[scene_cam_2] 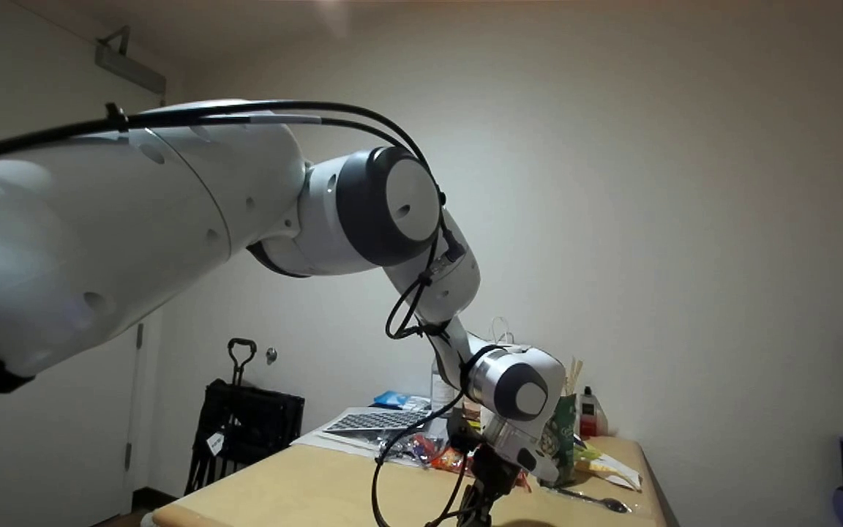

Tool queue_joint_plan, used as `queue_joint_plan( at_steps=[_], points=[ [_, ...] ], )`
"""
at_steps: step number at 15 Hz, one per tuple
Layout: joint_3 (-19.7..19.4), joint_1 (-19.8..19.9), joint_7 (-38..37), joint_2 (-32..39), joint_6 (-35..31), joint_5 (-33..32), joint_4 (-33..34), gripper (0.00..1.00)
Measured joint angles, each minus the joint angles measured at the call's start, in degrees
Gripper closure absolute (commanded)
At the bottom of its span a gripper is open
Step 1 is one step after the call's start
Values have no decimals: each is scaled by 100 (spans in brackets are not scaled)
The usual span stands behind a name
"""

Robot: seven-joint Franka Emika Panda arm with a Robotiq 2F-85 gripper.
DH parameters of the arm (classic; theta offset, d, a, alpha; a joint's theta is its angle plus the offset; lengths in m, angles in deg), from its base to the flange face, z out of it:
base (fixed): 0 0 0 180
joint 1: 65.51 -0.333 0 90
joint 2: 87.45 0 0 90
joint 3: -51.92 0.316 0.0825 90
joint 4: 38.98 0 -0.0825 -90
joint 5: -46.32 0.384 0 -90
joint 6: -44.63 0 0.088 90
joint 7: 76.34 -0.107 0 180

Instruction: Use the white napkin to wipe the table

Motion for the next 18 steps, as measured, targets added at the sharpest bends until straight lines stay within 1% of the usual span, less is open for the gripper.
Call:
queue_joint_plan(
  at_steps=[2, 5, 7, 9, 11, 15, 18],
  points=[
    [-2, -11, 6, 3, 21, -1, 3, 100],
    [161, -106, 368, 132, 567, -4, 167, 100],
    [326, -277, 533, 274, 892, -3, 362, 100],
    [431, -533, 658, 475, 1280, -8, 655, 98],
    [365, -710, 657, 524, 1337, -5, 757, 98],
    [317, -653, 657, 522, 1337, 7, 758, 100],
    [312, -706, 672, 536, 1354, 4, 786, 100]
  ],
)
